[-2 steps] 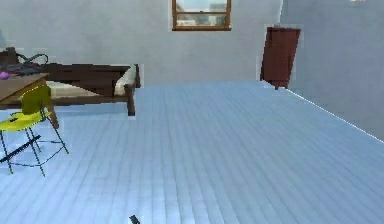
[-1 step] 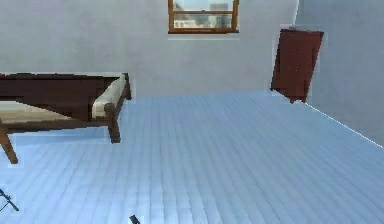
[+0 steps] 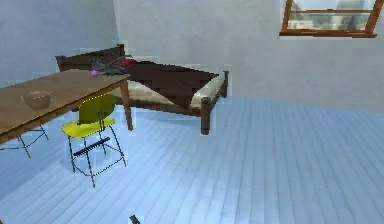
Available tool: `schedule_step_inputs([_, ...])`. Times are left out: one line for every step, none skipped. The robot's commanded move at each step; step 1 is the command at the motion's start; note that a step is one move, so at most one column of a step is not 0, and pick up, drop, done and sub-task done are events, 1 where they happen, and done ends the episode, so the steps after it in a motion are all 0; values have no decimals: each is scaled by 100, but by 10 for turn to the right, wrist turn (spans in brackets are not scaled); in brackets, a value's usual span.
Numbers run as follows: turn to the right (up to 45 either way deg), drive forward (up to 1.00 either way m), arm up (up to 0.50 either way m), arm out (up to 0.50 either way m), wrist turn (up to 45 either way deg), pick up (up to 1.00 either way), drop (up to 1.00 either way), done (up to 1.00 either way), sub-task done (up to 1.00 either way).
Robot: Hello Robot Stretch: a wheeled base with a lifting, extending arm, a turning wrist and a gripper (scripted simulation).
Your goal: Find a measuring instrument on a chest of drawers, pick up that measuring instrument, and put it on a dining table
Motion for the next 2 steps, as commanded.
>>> schedule_step_inputs([0, 100, 0, 0, 0, 0, 0, 0, 0])
schedule_step_inputs([0, 65, 0, 0, 0, 0, 0, 0, 0])
